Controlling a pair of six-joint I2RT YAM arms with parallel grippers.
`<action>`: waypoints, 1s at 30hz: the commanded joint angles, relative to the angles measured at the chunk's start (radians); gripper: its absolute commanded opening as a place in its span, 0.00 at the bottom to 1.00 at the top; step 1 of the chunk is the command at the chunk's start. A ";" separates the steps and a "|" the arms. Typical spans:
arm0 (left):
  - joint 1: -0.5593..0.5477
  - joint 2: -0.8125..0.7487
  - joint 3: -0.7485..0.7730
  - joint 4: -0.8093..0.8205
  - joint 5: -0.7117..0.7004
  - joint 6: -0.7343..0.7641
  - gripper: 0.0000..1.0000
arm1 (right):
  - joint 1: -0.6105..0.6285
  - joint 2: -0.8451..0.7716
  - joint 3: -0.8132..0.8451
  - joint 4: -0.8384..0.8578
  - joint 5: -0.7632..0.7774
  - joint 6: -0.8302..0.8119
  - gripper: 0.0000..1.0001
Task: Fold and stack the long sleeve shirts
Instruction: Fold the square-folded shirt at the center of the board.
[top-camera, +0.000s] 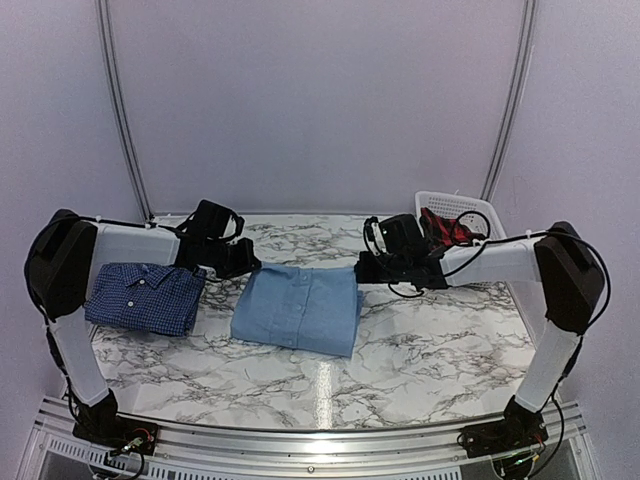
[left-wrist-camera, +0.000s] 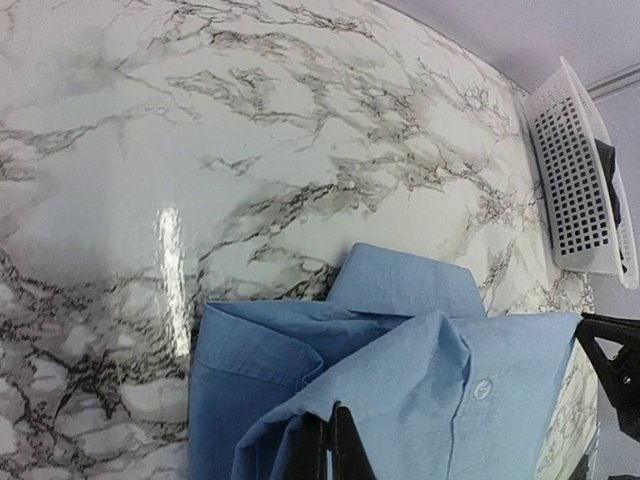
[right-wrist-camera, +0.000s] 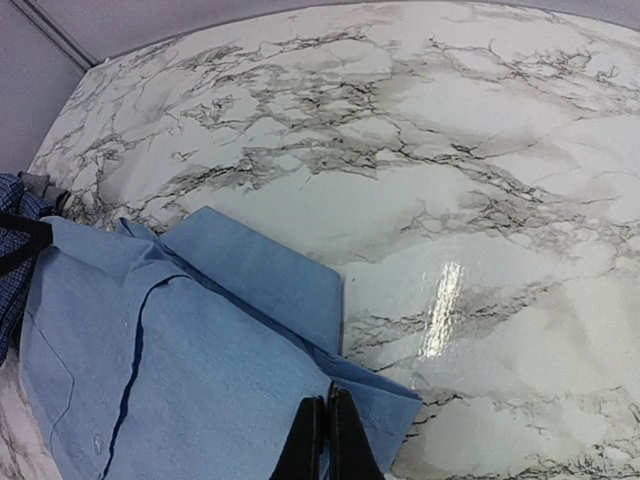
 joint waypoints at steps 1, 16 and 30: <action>0.011 0.132 0.114 -0.013 -0.005 0.047 0.00 | -0.040 0.109 0.034 0.060 0.056 -0.028 0.00; 0.032 0.151 0.195 0.009 -0.016 0.071 0.00 | -0.120 0.114 0.048 0.110 0.046 -0.033 0.00; 0.032 0.246 0.299 -0.007 -0.018 0.057 0.09 | -0.025 0.106 0.153 -0.027 -0.092 -0.069 0.09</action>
